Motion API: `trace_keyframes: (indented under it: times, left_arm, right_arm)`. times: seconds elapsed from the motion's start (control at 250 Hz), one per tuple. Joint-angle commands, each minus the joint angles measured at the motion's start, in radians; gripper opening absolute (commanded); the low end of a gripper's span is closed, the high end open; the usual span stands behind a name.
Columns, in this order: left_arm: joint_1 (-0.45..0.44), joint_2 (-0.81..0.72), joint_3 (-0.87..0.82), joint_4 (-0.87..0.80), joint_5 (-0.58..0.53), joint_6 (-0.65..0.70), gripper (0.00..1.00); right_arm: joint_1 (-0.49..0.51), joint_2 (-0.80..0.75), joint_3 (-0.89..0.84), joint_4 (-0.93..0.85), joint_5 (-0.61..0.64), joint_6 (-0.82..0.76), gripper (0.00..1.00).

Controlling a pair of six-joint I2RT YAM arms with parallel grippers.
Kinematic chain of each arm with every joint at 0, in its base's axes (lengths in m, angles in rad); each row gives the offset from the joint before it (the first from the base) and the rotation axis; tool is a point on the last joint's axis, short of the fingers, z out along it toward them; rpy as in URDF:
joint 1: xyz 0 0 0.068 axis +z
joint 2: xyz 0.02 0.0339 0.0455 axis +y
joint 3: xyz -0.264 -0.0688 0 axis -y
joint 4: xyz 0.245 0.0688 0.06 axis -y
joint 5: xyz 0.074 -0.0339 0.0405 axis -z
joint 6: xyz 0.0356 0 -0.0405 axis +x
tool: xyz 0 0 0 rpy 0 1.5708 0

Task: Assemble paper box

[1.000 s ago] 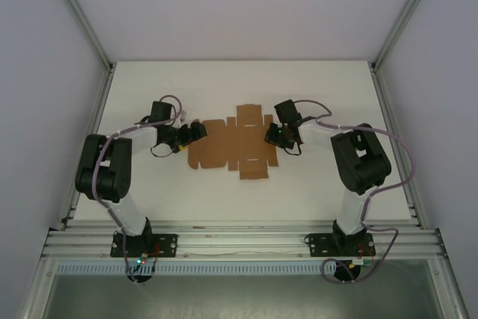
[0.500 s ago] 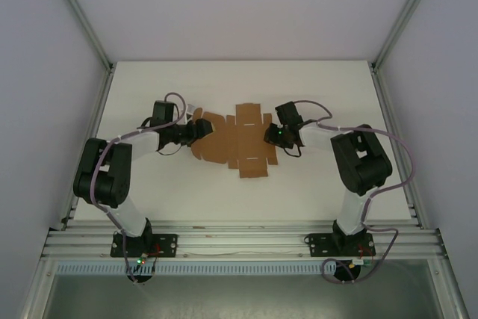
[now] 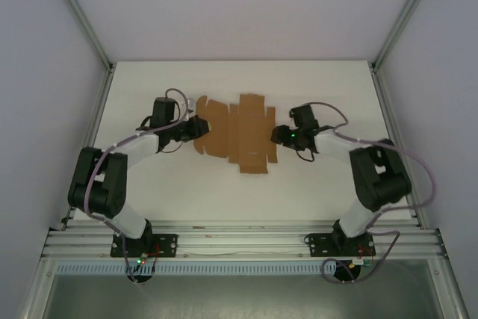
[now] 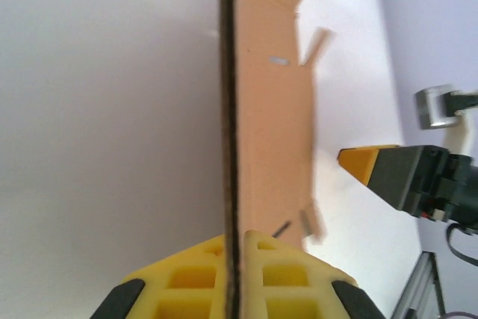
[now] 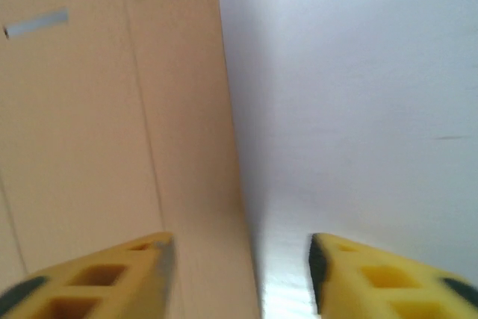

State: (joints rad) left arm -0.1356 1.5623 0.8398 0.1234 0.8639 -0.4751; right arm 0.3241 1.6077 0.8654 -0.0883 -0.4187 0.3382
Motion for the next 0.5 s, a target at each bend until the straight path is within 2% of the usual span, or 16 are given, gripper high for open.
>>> trace_keyframes:
  times: [0.0,0.076,0.12,0.18,0.32,0.496]
  left_arm:
    - [0.004,-0.119,-0.019,0.198,0.116,-0.029,0.00]
    - [0.004,-0.186,-0.031,0.270,0.176,-0.047,0.00]
    - [0.004,-0.226,-0.036,0.297,0.190,-0.056,0.00]
    - [0.005,-0.279,-0.039,0.319,0.221,-0.056,0.00]
    - [0.004,-0.394,-0.060,0.433,0.283,-0.121,0.00]
    - [0.004,-0.504,-0.092,0.501,0.275,-0.179,0.00]
  right_arm:
    - [-0.076,-0.178,-0.038,0.062,-0.125,-0.039,0.71]
    - [-0.127,-0.280,-0.082,0.123,-0.235,-0.057,0.85]
    - [-0.152,-0.328,-0.103,0.153,-0.291,-0.061,0.89]
    - [-0.176,-0.385,-0.115,0.169,-0.368,-0.076,0.89]
    - [-0.196,-0.451,-0.122,0.184,-0.445,-0.063,0.89]
    - [-0.204,-0.521,-0.137,0.307,-0.551,-0.013,0.87]
